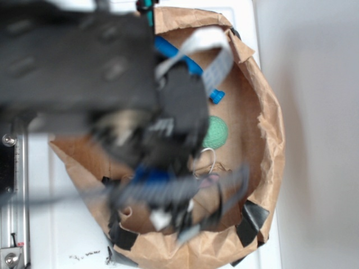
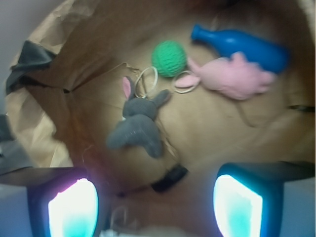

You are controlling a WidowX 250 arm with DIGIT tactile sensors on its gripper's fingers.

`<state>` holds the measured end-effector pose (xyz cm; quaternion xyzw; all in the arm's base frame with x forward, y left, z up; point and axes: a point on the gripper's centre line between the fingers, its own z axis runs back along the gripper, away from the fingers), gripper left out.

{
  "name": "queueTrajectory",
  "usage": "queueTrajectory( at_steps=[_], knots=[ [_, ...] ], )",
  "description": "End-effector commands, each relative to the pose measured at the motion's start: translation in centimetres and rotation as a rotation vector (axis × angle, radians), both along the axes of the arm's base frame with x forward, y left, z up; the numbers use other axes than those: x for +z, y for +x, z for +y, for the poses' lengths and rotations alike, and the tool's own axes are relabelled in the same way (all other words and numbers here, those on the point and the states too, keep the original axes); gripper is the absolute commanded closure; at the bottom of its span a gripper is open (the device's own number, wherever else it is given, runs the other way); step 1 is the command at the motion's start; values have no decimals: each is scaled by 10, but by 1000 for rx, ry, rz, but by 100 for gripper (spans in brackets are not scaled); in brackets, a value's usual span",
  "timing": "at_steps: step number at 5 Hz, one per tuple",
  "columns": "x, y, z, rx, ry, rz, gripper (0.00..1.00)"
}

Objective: Grab the gray animal.

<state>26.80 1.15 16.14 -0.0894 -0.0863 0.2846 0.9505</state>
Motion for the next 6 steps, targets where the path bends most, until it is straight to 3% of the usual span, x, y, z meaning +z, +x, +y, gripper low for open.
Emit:
queueTrajectory(
  at_steps=[1, 2, 3, 4, 5, 6],
  knots=[
    [-23, 15, 24, 48, 11, -54, 0],
    [-51, 24, 11, 10, -75, -93, 0],
    [-63, 33, -6, 25, -91, -73, 0],
    [-72, 37, -23, 17, -166, -99, 0],
    [-86, 32, -42, 14, -146, -88, 0],
    [-106, 21, -64, -39, -136, -6, 0]
  ],
)
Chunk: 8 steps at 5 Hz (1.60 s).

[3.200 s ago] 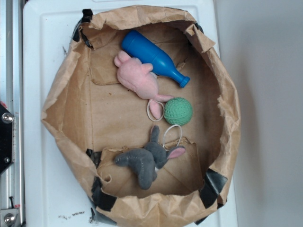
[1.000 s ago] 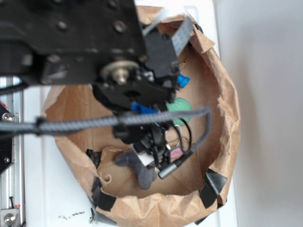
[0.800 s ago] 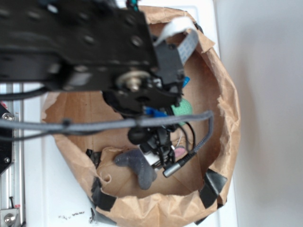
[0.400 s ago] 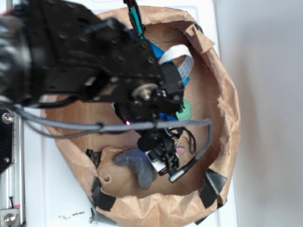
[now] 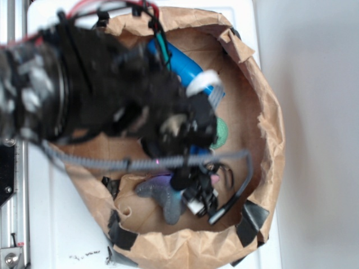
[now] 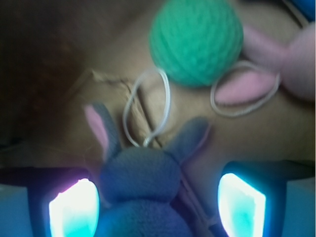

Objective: Grab the gray animal.

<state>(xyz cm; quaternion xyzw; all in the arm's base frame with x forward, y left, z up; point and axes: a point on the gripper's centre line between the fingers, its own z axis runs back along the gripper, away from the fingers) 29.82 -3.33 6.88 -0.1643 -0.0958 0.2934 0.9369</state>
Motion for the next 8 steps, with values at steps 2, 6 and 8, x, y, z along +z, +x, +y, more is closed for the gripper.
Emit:
queueTrajectory(
  at_steps=[2, 6, 8],
  knots=[
    [-34, -41, -42, -136, 33, 126, 0],
    [16, -44, -11, -38, 27, 321, 100],
    [64, -63, 28, -156, 400, 161, 100]
  ],
)
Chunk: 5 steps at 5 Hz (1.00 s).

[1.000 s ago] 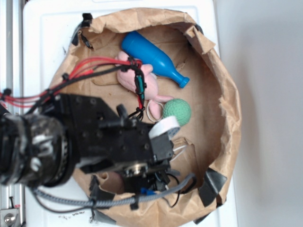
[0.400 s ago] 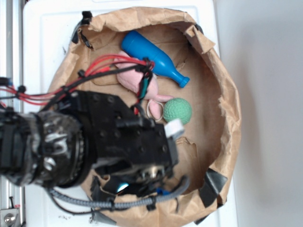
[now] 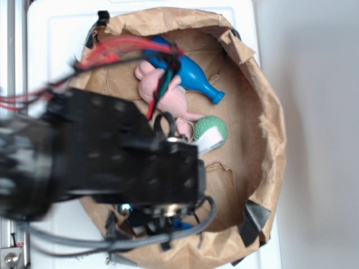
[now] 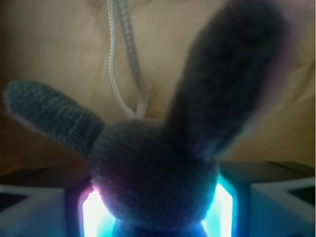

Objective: Grab the gray animal.

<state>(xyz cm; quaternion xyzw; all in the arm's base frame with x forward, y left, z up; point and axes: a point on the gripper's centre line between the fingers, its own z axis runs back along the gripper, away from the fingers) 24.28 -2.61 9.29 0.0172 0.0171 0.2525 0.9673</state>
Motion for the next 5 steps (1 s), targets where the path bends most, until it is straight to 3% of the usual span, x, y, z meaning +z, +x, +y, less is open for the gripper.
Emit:
queueTrajectory(
  at_steps=[1, 2, 3, 4, 5],
  knots=[
    [66, -3, 37, -253, 58, -211, 100],
    [78, 9, 44, -405, 191, -139, 100],
    [90, 14, 54, -479, 211, -79, 100],
    [108, 16, 69, -446, 191, -108, 100],
    [113, 14, 72, -377, 219, -120, 100]
  ],
)
